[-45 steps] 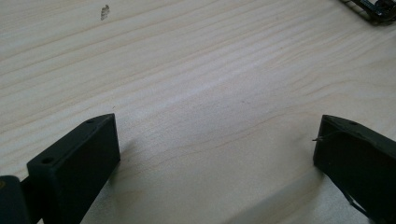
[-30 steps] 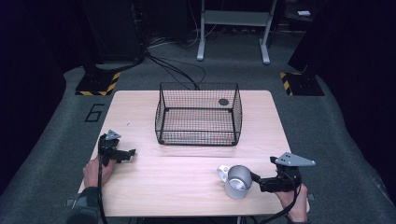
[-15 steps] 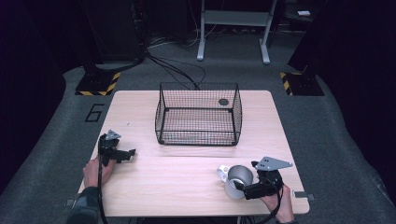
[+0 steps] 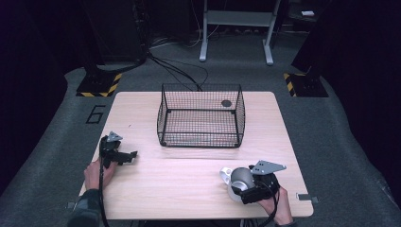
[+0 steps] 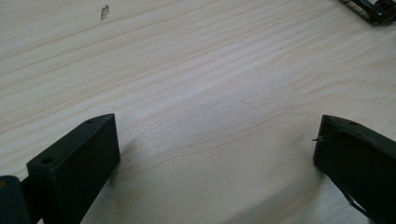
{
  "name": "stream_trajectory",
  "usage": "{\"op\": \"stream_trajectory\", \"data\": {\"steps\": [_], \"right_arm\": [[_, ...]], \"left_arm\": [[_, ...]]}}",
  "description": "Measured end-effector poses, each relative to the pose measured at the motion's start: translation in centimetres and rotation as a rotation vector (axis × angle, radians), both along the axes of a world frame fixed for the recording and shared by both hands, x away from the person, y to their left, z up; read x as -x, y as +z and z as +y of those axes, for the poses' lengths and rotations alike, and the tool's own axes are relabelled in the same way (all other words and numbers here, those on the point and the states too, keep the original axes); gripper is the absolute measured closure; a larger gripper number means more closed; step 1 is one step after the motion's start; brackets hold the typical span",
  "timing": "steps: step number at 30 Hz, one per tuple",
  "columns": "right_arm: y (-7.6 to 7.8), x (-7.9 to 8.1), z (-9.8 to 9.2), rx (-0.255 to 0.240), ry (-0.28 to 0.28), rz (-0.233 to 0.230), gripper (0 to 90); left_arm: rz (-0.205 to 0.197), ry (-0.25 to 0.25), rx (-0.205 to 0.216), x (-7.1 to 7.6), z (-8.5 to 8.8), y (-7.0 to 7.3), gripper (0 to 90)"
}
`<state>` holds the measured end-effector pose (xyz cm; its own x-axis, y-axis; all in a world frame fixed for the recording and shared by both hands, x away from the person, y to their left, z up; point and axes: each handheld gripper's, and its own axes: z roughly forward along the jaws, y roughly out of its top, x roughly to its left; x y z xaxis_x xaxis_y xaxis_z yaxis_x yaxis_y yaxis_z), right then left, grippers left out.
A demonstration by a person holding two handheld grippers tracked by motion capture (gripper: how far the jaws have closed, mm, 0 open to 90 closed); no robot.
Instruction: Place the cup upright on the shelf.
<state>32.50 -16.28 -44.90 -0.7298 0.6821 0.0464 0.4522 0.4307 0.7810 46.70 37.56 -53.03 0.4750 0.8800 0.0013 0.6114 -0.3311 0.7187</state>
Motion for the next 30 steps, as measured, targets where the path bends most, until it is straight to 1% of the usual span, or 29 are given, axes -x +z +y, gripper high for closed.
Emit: {"op": "stream_trajectory", "data": {"steps": [1, 2, 3, 5, 6, 7, 9, 10, 11, 12, 14, 15, 16, 18, 19, 22, 24, 26, 27, 30], "right_arm": [[-0.2, -0.1, 0.1, -0.002, -0.003, 0.003, 0.0], [-0.3, -0.1, 0.2, 0.006, -0.004, 0.006, 0.0], [-0.5, -0.2, 0.3, 0.019, -0.01, 0.003, 0.0], [-0.7, -0.2, 0.4, 0.023, -0.013, 0.011, 0.0], [-0.9, -0.2, 0.6, 0.03, -0.01, 0.017, 0.0], [-1.1, -0.3, 0.7, 0.042, -0.011, 0.018, 0.0], [-1.3, -0.3, 0.9, 0.047, -0.013, 0.02, 0.0], [-1.4, -0.3, 1.0, 0.048, -0.019, 0.019, 0.0], [-1.4, -0.3, 1.0, 0.051, -0.016, 0.018, 0.0], [-1.4, -0.3, 1.0, 0.062, -0.016, 0.017, 0.0], [-1.5, -0.3, 1.1, 0.061, -0.023, 0.012, 0.0], [-1.5, -0.3, 1.1, 0.065, -0.021, 0.016, 0.0], [-1.5, -0.3, 1.2, 0.071, -0.028, 0.015, 0.1], [-1.5, -0.2, 1.1, 0.072, -0.034, 0.016, 2.9], [-1.5, -0.2, 1.0, 0.078, -0.032, 0.008, 3.6], [-1.5, -0.1, 0.9, 0.066, -0.041, 0.008, 4.5], [-1.5, 0.0, 1.0, 0.073, -0.047, 0.006, 4.7], [-1.5, 0.0, 0.9, 0.07, -0.041, 0.006, 4.9], [-1.5, 0.0, 0.9, 0.07, -0.043, 0.005, 5.1], [-1.5, 0.0, 1.0, 0.067, -0.052, 0.0, 5.3]], "left_arm": [[0.0, -0.005, -0.009, 0.0, 0.1, 0.0, 0.3], [-0.001, -0.002, -0.003, 0.0, 0.0, 0.0, 0.3], [0.004, -0.012, -0.018, 0.0, 0.1, 0.1, 0.3], [0.007, -0.016, -0.022, 0.0, 0.2, 0.1, 0.3], [-0.003, 0.001, 0.001, 0.0, 0.0, 0.0, 0.4], [0.003, -0.008, -0.011, 0.0, 0.1, 0.0, 0.3], [0.001, -0.004, -0.007, 0.0, 0.1, 0.0, 0.3], [0.007, -0.015, -0.021, 0.0, 0.1, 0.1, 0.3], [0.007, -0.016, -0.021, 0.0, 0.2, 0.1, 0.3], [0.0, -0.004, -0.006, 0.0, 0.0, 0.0, 0.3], [0.003, -0.009, -0.013, 0.0, 0.1, 0.1, 0.3], [-0.001, -0.001, -0.001, 0.0, 0.0, 0.0, 0.3], [0.005, -0.015, -0.024, 0.0, 0.1, 0.1, 0.3], [0.004, -0.009, -0.013, 0.0, 0.1, 0.1, 0.3], [-0.001, -0.012, -0.021, 0.0, 0.1, 0.0, 0.3], [0.0, -0.013, -0.022, 0.0, 0.1, 0.0, 0.3], [-0.004, -0.006, -0.014, 0.0, 0.1, 0.0, 0.3], [-0.002, -0.009, -0.018, 0.0, 0.1, 0.0, 0.4], [-0.005, -0.004, -0.011, 0.0, 0.0, 0.0, 0.3], [0.0, -0.013, -0.022, 0.0, 0.1, 0.0, 0.4]]}}
